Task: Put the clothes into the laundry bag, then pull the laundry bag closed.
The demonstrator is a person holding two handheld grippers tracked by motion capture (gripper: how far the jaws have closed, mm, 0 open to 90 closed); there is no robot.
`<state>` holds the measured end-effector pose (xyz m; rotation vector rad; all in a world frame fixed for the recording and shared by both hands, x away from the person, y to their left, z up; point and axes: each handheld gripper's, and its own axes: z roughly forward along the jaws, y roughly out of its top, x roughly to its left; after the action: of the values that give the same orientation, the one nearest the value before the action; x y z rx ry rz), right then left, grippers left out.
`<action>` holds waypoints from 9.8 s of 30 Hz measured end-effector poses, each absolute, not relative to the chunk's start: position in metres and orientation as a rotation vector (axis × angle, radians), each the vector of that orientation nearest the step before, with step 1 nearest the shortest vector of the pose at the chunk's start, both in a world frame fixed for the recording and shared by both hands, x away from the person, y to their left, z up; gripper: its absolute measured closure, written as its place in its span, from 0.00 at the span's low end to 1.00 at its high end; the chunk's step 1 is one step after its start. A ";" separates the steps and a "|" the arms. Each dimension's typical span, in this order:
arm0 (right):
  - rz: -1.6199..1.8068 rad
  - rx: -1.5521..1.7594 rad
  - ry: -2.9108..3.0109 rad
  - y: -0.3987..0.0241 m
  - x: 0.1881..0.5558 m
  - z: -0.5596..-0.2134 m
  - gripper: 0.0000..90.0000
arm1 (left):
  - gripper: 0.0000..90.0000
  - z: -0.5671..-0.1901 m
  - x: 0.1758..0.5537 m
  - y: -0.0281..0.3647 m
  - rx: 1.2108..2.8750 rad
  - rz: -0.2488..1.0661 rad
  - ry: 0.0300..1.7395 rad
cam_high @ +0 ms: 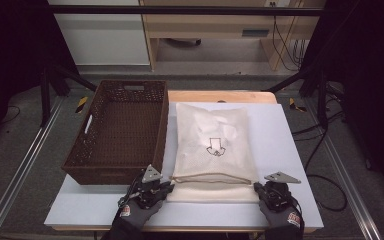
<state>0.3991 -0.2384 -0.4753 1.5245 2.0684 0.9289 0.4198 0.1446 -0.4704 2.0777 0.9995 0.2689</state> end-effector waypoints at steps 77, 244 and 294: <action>1.315 1.127 2.111 -0.129 0.413 -0.413 0.53 | 0.93 -0.484 0.405 0.145 2.103 0.259 0.930; 1.364 1.178 2.326 -0.066 0.419 -0.448 0.96 | 0.92 -0.472 0.420 0.132 2.043 0.235 0.936; 1.409 1.211 2.304 -0.064 0.414 -0.462 0.97 | 0.93 -0.468 0.419 0.129 2.071 0.310 0.966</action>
<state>0.4145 -0.0640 -0.4616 1.2106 2.3042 1.4094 0.4192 0.1291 -0.4682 2.0710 0.9660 0.3104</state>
